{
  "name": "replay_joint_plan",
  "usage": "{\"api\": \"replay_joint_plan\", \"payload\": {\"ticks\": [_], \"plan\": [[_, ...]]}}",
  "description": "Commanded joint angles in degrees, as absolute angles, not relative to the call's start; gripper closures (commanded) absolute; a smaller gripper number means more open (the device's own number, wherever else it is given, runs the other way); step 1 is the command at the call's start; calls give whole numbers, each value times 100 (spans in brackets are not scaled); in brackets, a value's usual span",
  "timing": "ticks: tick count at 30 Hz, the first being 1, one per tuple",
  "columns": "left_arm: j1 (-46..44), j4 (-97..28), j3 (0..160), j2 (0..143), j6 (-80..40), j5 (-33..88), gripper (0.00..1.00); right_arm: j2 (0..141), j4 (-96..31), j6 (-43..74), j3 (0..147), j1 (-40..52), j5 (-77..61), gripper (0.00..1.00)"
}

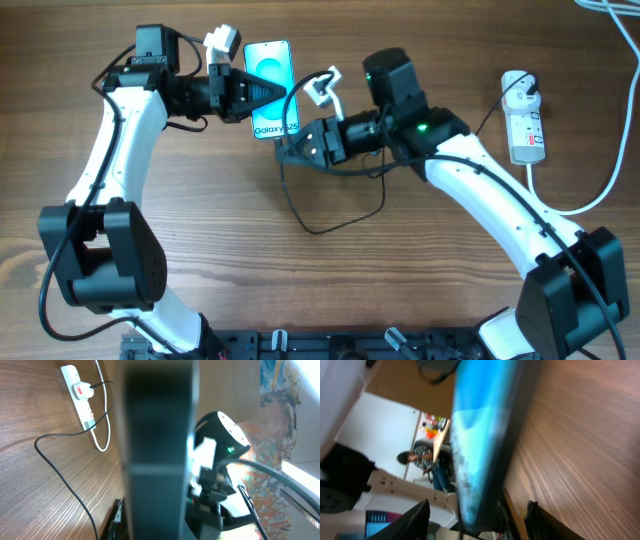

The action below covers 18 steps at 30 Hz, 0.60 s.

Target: Plug charger to phone and switch on socket

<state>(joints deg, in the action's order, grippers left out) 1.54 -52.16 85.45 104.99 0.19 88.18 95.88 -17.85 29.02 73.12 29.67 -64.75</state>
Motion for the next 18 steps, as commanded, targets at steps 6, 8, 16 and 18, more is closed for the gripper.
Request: {"api": "replay_joint_plan", "payload": {"ticks": [6,8,16,18], "plan": [[172,-5256,8541,10377,80,9032,96,9546,-1758,2762,7417,3227,-6226,53],[172,-5256,8541,10377,80,9032,96,9546,-1734,2845,7417,3225,-6108,65],[172,-5297,8541,10377,82,9032,96,9546,-1494,2884,7417,3225,-5776,96],[172,-5297,8541,10377,82,9032,96,9546,-1347,2980,7417,3225,-5774,96]]}}
